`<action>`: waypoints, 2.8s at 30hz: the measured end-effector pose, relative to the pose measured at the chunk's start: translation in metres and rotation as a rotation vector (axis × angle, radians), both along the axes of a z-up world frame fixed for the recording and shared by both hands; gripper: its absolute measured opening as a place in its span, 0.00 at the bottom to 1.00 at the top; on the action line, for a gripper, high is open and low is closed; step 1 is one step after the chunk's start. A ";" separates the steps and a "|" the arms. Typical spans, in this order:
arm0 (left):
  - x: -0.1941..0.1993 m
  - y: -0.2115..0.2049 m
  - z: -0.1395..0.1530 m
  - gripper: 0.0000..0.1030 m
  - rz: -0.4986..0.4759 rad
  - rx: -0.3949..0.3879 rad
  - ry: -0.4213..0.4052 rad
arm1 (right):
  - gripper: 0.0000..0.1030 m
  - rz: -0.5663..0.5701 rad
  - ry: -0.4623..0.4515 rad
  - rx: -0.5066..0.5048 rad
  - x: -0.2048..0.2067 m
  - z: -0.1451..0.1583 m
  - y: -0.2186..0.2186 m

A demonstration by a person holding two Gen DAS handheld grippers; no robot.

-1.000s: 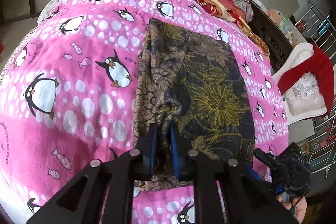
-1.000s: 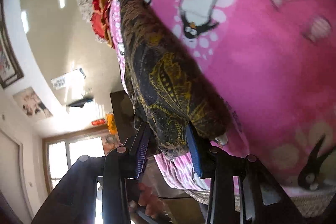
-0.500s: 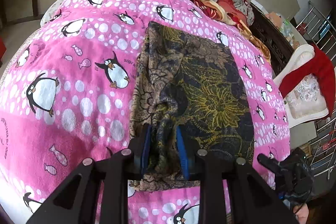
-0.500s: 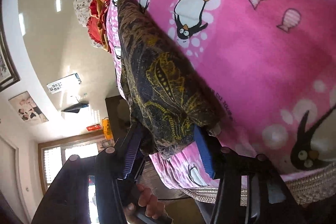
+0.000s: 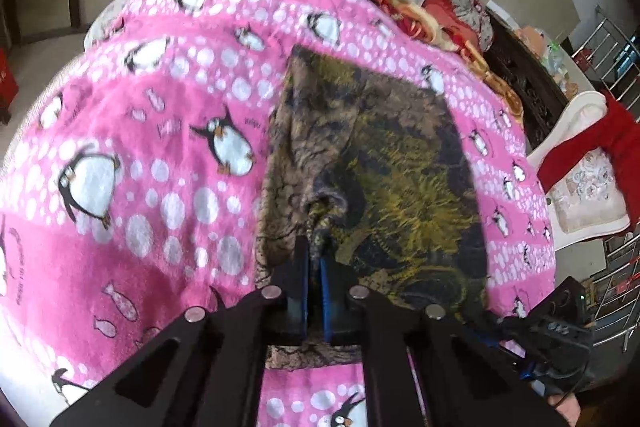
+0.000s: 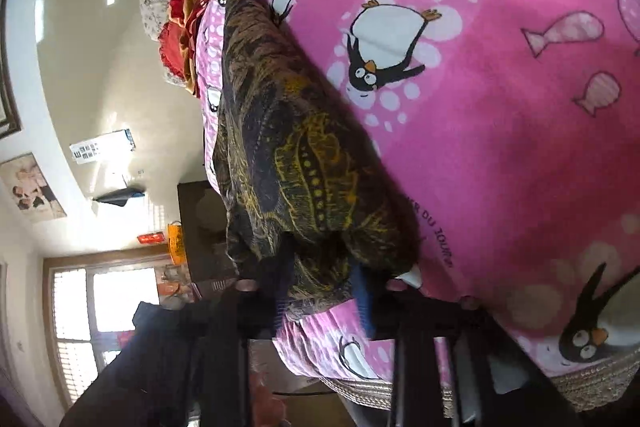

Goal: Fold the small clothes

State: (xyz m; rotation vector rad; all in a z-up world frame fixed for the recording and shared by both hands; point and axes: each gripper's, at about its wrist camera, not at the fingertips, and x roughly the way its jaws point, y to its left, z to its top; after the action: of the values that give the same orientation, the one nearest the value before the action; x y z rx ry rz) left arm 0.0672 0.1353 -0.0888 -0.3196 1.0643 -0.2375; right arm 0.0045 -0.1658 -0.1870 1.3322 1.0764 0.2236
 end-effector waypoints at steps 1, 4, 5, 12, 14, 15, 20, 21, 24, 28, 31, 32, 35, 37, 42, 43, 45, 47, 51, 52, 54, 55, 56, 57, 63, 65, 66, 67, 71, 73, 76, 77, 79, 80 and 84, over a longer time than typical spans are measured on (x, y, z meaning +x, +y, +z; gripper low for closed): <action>-0.002 0.000 0.006 0.04 0.000 -0.014 -0.010 | 0.00 0.008 -0.010 -0.010 0.000 0.002 -0.001; -0.014 0.001 0.030 0.04 0.012 -0.078 -0.049 | 0.00 0.004 -0.054 -0.048 -0.002 0.018 -0.009; -0.019 0.001 0.036 0.04 0.012 -0.099 -0.063 | 0.00 -0.003 -0.085 -0.077 -0.005 0.030 -0.014; -0.015 0.000 -0.043 0.11 0.067 -0.004 0.096 | 0.11 0.070 -0.054 -0.091 -0.011 0.019 -0.020; -0.017 0.007 -0.041 0.11 0.074 -0.048 0.078 | 0.27 0.096 -0.028 -0.091 -0.017 0.009 -0.017; -0.018 0.007 -0.037 0.11 0.065 -0.046 0.072 | 0.27 0.105 -0.027 -0.097 -0.021 0.008 -0.018; -0.027 0.012 -0.006 0.23 0.065 0.010 -0.012 | 0.27 0.189 -0.108 -0.167 -0.029 0.038 -0.033; -0.028 0.013 -0.002 0.24 0.068 -0.001 -0.018 | 0.27 0.200 -0.133 -0.198 -0.028 0.048 -0.036; -0.026 0.010 0.007 0.26 0.065 -0.023 -0.046 | 0.28 0.205 -0.178 -0.277 -0.009 0.065 -0.044; -0.012 -0.008 0.009 0.27 0.050 -0.005 -0.067 | 0.28 0.238 -0.160 -0.330 0.037 0.056 -0.039; 0.005 -0.014 -0.013 0.27 0.063 0.067 -0.019 | 0.22 0.308 -0.116 -0.341 0.061 0.035 -0.026; 0.008 -0.013 -0.026 0.28 0.072 0.091 0.028 | 0.10 0.352 -0.117 -0.342 0.065 0.031 -0.020; 0.006 -0.005 -0.038 0.34 0.085 0.059 0.047 | 0.00 0.397 -0.099 -0.476 0.057 0.034 -0.012; 0.005 -0.005 -0.037 0.34 0.079 0.068 0.044 | 0.00 0.392 -0.101 -0.518 0.046 0.038 -0.015; 0.004 -0.010 -0.017 0.33 0.072 0.088 0.009 | 0.18 0.408 -0.133 -0.465 0.039 0.039 -0.023; 0.004 -0.011 -0.011 0.33 0.069 0.082 -0.016 | 0.24 0.398 -0.147 -0.445 0.038 0.042 -0.027; 0.001 -0.016 -0.009 0.33 0.047 0.097 -0.045 | 0.32 0.375 -0.185 -0.422 0.044 0.052 -0.034; 0.005 -0.016 -0.020 0.33 0.039 0.133 -0.009 | 0.34 0.365 -0.211 -0.418 0.058 0.057 -0.034; 0.007 -0.008 -0.035 0.38 0.067 0.100 0.039 | 0.34 0.376 -0.198 -0.420 0.097 0.047 -0.024; 0.006 -0.008 -0.033 0.38 0.065 0.099 0.036 | 0.33 0.384 -0.185 -0.426 0.106 0.043 -0.022; 0.008 -0.008 -0.024 0.38 0.049 0.101 0.013 | 0.11 0.417 -0.163 -0.475 0.122 0.038 -0.015; 0.009 -0.008 -0.019 0.38 0.047 0.107 -0.001 | 0.10 0.442 -0.161 -0.521 0.129 0.040 -0.009; 0.013 -0.006 -0.014 0.38 0.051 0.110 -0.017 | 0.09 0.456 -0.170 -0.564 0.131 0.045 -0.005; 0.018 -0.003 -0.009 0.38 0.057 0.099 -0.031 | 0.09 0.469 -0.178 -0.590 0.132 0.050 -0.001; 0.071 0.010 -0.011 0.37 0.075 -0.011 -0.009 | 0.28 0.408 -0.199 -0.594 0.147 0.059 -0.004; 0.090 0.009 -0.020 0.33 0.068 -0.067 0.022 | 0.28 0.402 -0.181 -0.600 0.162 0.055 -0.002; 0.096 0.006 -0.023 0.32 0.060 -0.067 0.030 | 0.28 0.419 -0.175 -0.593 0.168 0.052 0.000; 0.103 0.002 -0.026 0.26 0.047 -0.047 0.035 | 0.20 0.442 -0.165 -0.587 0.173 0.047 0.002; 0.112 -0.005 -0.026 0.12 0.011 -0.010 0.013 | 0.03 0.460 -0.190 -0.670 0.171 0.054 0.005; 0.114 -0.008 -0.027 0.12 0.003 0.010 -0.004 | 0.03 0.444 -0.213 -0.718 0.165 0.060 0.006; 0.114 -0.011 -0.034 0.15 0.004 0.061 0.007 | 0.12 0.423 -0.212 -0.708 0.163 0.052 0.006; 0.112 -0.011 -0.031 0.18 0.007 0.080 -0.007 | 0.15 0.411 -0.213 -0.685 0.163 0.051 0.003; 0.107 -0.013 -0.024 0.21 0.014 0.131 -0.026 | 0.23 0.391 -0.227 -0.685 0.162 0.055 -0.002; 0.107 -0.014 -0.022 0.21 0.014 0.144 -0.030 | 0.25 0.382 -0.235 -0.695 0.163 0.059 -0.003; 0.096 -0.016 -0.012 0.21 0.020 0.209 -0.057 | 0.27 0.370 -0.192 -0.665 0.189 0.055 -0.003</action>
State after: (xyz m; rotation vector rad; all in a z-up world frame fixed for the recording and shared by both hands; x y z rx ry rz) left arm 0.1631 0.1196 -0.1009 -0.1348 1.0197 -0.1154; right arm 0.1935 -0.1683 -0.1316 0.5045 1.0969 0.2338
